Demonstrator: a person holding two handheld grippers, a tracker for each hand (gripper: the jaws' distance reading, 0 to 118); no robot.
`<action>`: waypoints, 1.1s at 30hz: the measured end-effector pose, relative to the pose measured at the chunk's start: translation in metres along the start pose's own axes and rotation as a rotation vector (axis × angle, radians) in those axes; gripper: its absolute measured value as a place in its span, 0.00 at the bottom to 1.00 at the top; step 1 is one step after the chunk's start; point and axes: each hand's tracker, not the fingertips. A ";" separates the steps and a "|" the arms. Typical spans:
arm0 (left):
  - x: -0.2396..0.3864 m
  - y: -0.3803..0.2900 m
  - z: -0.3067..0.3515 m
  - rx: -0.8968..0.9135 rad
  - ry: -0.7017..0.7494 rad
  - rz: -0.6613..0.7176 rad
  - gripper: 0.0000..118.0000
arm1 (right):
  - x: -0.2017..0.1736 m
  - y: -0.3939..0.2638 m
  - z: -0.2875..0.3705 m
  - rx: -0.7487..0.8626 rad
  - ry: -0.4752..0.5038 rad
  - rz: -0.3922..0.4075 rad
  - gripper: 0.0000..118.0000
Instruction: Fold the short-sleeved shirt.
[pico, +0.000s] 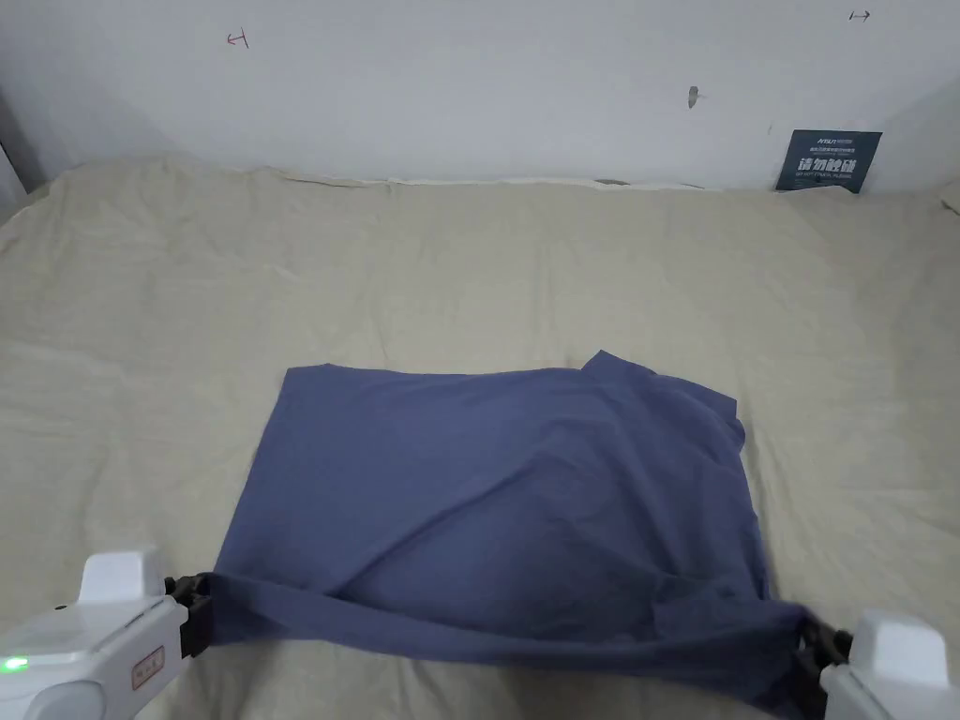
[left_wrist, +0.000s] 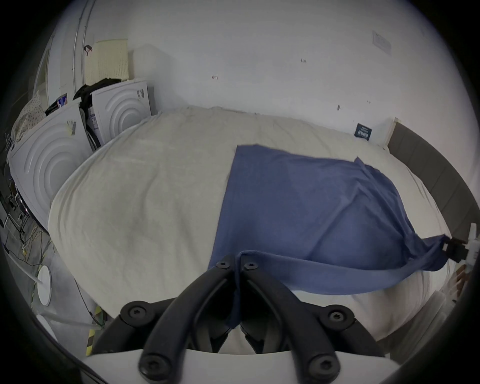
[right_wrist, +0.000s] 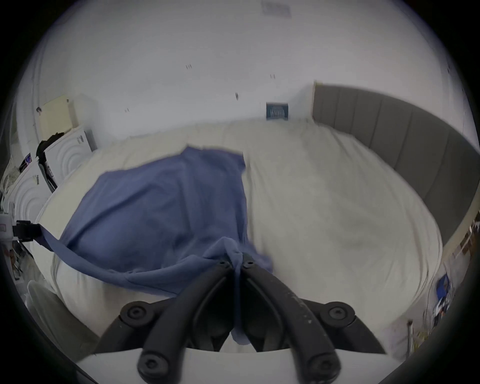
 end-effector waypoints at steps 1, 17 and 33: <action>0.000 0.009 -0.001 0.019 0.001 0.001 0.03 | -0.003 0.013 0.001 0.031 -0.003 0.020 0.04; 0.034 0.106 -0.157 -0.101 0.061 -0.063 0.03 | -0.011 0.106 -0.162 -0.135 -0.041 0.057 0.04; 0.051 0.102 -0.172 -0.188 0.072 -0.052 0.53 | -0.007 0.092 -0.198 -0.203 -0.041 -0.054 0.43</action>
